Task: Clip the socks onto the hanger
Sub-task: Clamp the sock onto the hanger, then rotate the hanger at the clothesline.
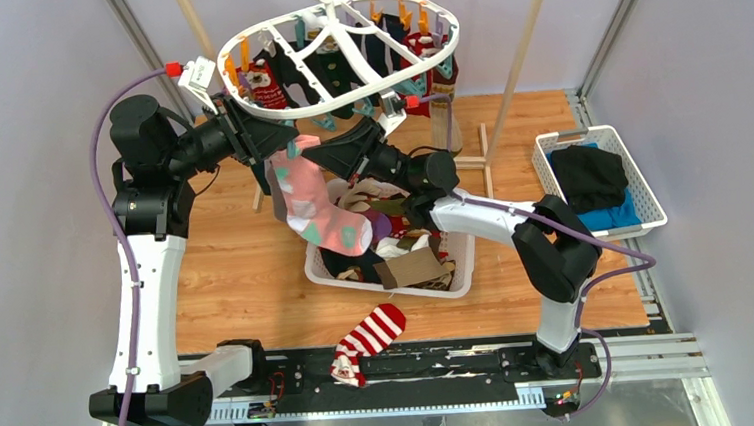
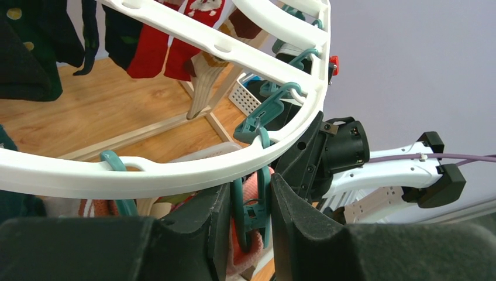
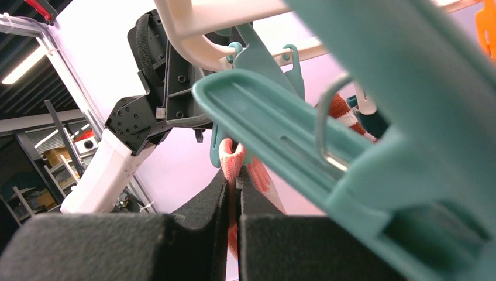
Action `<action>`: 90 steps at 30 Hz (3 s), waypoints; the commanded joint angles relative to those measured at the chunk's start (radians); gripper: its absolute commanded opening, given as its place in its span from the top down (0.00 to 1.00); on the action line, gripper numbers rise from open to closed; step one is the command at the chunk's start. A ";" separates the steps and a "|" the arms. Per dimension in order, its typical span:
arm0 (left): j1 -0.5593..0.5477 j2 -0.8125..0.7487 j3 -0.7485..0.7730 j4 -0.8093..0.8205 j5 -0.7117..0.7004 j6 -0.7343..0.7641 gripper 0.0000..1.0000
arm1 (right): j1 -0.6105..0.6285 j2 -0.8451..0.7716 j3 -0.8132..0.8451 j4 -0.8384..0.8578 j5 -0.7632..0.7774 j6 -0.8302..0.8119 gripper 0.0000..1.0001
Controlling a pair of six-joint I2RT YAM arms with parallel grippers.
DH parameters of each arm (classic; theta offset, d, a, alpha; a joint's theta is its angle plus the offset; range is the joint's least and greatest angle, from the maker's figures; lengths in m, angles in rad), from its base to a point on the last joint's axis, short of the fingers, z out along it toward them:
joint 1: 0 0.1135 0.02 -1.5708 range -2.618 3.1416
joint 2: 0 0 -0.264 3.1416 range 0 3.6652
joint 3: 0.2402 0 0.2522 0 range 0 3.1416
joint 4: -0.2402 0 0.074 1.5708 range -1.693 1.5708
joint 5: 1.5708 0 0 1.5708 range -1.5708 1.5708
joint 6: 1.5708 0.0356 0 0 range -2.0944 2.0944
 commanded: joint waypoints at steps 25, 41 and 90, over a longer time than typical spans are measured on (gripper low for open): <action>-0.003 -0.111 -0.040 -0.115 -0.151 0.128 0.34 | 0.046 -0.098 0.009 -0.229 0.082 -0.251 0.98; -0.002 -0.213 -0.137 -0.246 -0.113 0.265 0.31 | 0.083 -0.221 -0.103 -0.462 0.169 -0.459 0.27; -0.003 -0.165 -0.330 -0.016 -0.359 0.250 0.24 | -0.125 0.044 -0.013 0.115 0.017 -0.200 0.34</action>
